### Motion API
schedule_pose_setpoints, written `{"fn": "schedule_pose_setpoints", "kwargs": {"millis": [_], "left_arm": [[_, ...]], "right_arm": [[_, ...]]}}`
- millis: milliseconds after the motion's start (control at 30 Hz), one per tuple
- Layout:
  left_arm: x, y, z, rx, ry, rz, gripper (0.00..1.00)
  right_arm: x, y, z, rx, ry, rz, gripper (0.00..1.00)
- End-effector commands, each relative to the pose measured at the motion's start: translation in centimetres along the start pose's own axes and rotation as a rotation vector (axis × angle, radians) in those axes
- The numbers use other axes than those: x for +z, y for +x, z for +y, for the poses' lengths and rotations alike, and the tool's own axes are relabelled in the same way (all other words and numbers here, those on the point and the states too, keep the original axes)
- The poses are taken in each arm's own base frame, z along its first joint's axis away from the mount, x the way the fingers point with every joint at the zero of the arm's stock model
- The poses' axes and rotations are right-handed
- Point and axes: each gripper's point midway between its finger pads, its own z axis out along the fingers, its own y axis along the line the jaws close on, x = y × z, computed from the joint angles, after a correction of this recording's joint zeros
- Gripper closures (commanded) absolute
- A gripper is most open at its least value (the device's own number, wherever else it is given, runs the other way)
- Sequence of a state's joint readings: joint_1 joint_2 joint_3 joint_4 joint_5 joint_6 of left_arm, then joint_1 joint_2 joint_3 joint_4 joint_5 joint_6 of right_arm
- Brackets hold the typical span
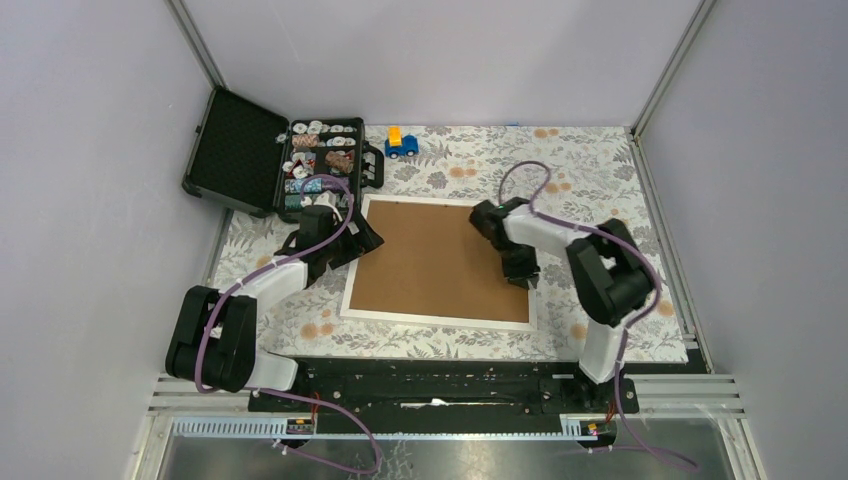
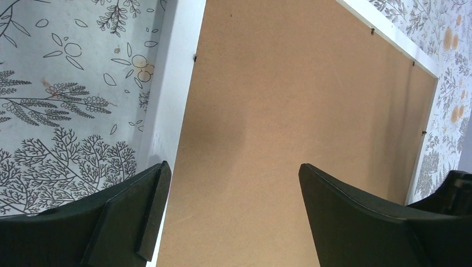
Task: Put the photo into the frame
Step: Install the photo frame at the center of the board.
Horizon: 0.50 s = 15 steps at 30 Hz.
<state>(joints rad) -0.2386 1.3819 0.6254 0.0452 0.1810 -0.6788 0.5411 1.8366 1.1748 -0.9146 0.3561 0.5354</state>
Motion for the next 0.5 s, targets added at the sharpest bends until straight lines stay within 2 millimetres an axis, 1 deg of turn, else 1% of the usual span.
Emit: {"fn": "schedule_pose_setpoints", "kwargs": {"millis": [0,67,133,200,267,300,400,433,467], "left_arm": [[-0.6,4.2,2.3,-0.037,-0.071,0.132,0.06],[-0.7,4.1,2.2,-0.035,-0.070,0.125,0.06],[-0.8,4.0,2.3,-0.032,-0.074,0.118,0.06],[-0.9,4.1,2.4,-0.035,-0.075,0.120,0.06],[-0.9,4.1,2.4,-0.038,-0.077,0.121,0.06],[-0.9,4.0,2.4,-0.036,-0.077,0.118,0.06],[-1.0,3.7,2.5,-0.024,-0.087,0.112,0.05],[-1.1,3.6,2.5,-0.021,-0.091,0.109,0.05],[-1.1,3.5,2.4,-0.019,-0.092,0.107,0.05]], "right_arm": [[3.5,1.3,7.8,0.048,0.007,-0.012,0.65],[2.3,0.5,8.2,0.035,0.042,-0.055,0.64],[0.7,-0.7,8.5,0.034,0.014,-0.088,0.64],[-1.6,-1.5,10.3,0.035,-0.108,-0.093,0.63],[-4.7,-2.5,12.2,0.027,-0.247,-0.105,0.63],[-6.3,-3.2,12.5,0.021,-0.290,-0.130,0.63],[-11.9,-6.1,11.4,0.020,-0.355,-0.256,0.61],[-13.3,-6.9,10.6,0.026,-0.371,-0.293,0.59],[-14.3,-7.9,9.5,0.043,-0.386,-0.319,0.58]]}}
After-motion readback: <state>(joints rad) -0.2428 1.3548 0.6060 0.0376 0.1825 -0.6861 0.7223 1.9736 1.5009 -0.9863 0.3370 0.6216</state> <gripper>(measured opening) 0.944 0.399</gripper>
